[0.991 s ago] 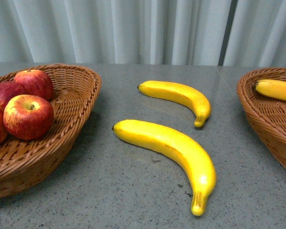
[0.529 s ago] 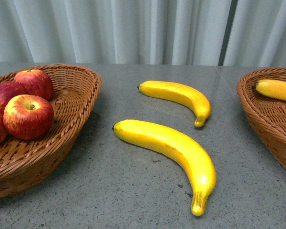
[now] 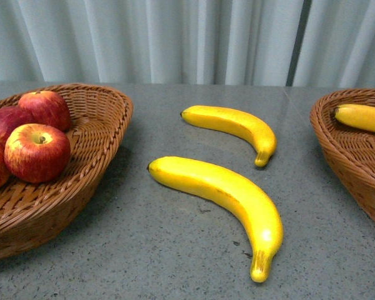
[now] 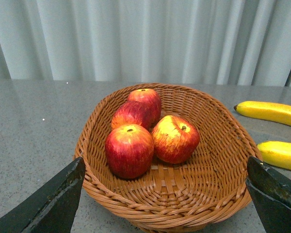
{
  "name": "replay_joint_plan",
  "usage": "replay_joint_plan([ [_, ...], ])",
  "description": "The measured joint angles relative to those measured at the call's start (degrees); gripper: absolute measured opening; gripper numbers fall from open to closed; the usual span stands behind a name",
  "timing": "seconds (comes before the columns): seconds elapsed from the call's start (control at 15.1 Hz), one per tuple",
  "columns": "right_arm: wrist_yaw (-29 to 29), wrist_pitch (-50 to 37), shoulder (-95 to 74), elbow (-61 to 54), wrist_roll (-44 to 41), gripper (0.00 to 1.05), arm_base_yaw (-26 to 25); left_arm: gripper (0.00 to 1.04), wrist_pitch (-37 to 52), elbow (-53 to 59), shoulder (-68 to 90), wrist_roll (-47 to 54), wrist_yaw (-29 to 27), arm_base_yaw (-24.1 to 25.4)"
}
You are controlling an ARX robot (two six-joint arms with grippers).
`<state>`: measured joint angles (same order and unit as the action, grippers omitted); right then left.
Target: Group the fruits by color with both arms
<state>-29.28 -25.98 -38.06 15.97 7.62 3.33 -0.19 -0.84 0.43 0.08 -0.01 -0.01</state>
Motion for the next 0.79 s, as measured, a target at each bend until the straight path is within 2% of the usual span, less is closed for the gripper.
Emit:
replay_joint_plan([
  [0.07,3.76,-7.32,-11.82,7.34,-0.81,0.98,6.51,0.98,0.0,0.0,-0.02,0.0,-0.02,0.0],
  [0.13,6.38,-8.5,-22.14,14.34,-2.14,0.98,12.48,0.98,-0.02,0.0,-0.02,0.0,0.0,0.0],
  [0.4,14.03,3.85,-52.0,38.53,-11.02,0.98,30.4,0.98,0.0,0.0,-0.02,0.0,-0.02,0.0],
  [0.53,16.72,12.33,-58.62,44.0,-17.42,0.98,33.4,0.98,0.0,0.0,-0.02,0.0,-0.04,0.0],
  [0.79,22.71,20.7,-66.86,48.06,-26.32,0.98,30.56,0.98,-0.02,0.0,-0.02,0.0,-0.04,0.0],
])
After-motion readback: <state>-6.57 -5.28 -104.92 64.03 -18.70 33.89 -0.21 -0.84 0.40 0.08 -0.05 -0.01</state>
